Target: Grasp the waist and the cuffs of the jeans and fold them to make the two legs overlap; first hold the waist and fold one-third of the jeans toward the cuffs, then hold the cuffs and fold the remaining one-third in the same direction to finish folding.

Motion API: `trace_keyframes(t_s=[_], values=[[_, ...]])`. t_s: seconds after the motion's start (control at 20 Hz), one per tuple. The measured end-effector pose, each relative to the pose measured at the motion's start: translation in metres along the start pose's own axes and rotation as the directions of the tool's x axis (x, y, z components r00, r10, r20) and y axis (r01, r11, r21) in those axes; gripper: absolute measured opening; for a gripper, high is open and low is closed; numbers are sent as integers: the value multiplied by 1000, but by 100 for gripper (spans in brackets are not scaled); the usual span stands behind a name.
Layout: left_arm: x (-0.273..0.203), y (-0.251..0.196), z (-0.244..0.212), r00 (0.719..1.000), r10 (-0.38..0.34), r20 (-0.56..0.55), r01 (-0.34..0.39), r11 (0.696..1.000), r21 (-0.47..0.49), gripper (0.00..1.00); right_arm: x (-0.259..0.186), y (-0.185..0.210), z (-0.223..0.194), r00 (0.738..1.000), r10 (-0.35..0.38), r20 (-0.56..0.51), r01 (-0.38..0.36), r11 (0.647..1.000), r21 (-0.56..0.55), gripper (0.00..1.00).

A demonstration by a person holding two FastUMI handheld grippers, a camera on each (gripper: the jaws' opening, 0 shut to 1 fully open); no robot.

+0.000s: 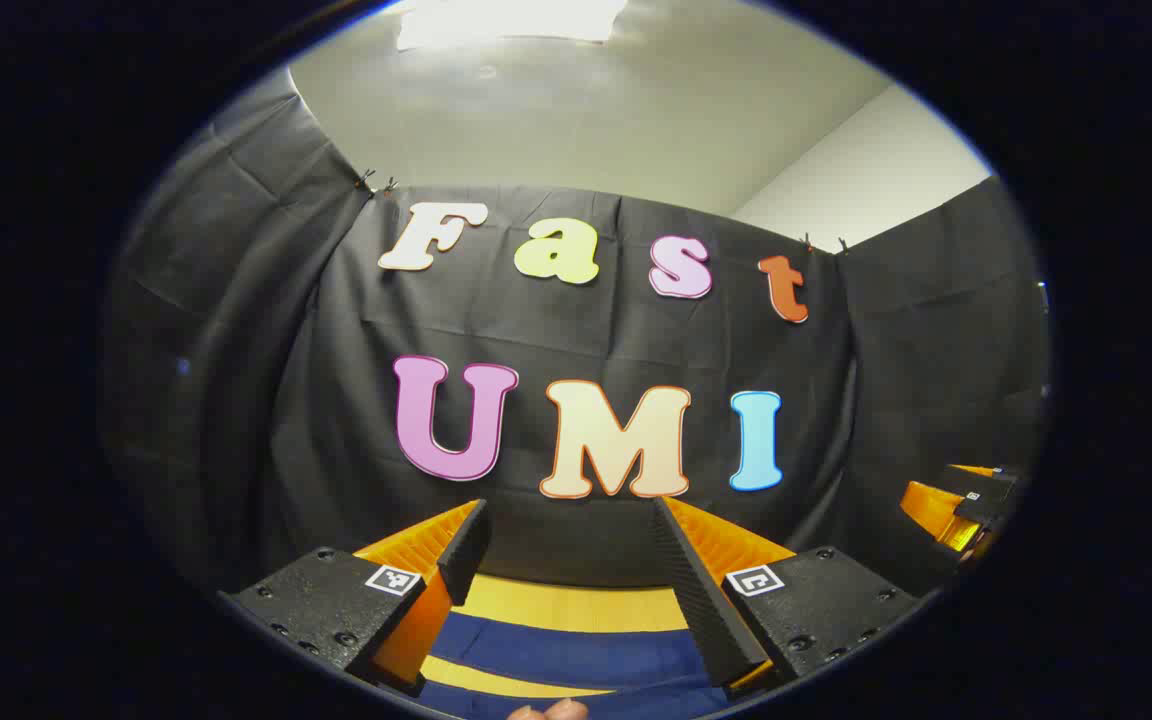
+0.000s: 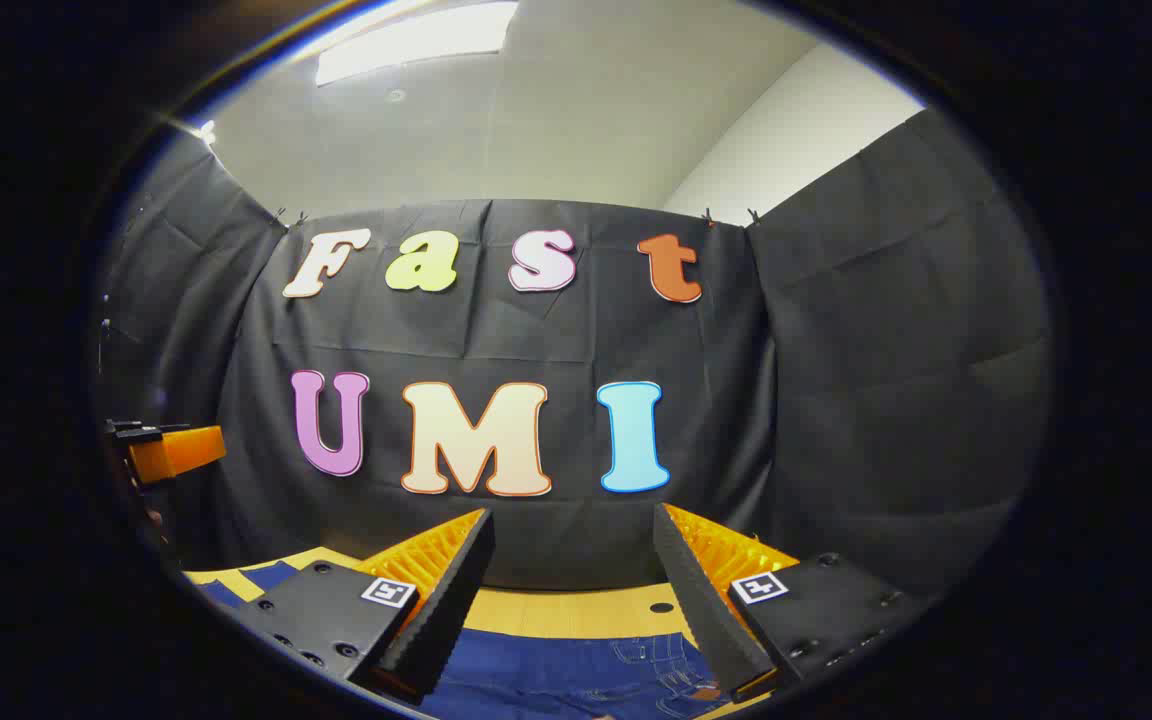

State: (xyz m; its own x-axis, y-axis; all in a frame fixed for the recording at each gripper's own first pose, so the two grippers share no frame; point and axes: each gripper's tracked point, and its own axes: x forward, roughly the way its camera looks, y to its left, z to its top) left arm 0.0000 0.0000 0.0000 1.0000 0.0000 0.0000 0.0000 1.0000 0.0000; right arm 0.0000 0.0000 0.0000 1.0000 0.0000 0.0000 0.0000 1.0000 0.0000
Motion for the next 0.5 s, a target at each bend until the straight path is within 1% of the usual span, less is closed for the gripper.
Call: trace_keyframes(t_s=[0.15,0.2,0.35,0.45,0.5], values=[[0,4,-9,1000,3,-24,-3,1000,-3,93,-1,5,-6,1000,19,-3,-19,1000,-21,98],[-1,5,-13,999,3,-35,-3,1000,1,93,-2,2,-9,1000,29,-3,-29,999,-38,96],[-2,5,-20,999,16,-48,-16,1000,2,95,-5,-26,-25,999,32,-15,-33,988,-150,100],[-3,5,-27,998,34,-62,-34,999,3,93,-10,-48,-42,999,31,-42,-39,973,-227,98],[-5,4,-33,997,43,-72,-42,999,3,93,-13,-56,-55,997,43,-66,-59,963,-264,98]])
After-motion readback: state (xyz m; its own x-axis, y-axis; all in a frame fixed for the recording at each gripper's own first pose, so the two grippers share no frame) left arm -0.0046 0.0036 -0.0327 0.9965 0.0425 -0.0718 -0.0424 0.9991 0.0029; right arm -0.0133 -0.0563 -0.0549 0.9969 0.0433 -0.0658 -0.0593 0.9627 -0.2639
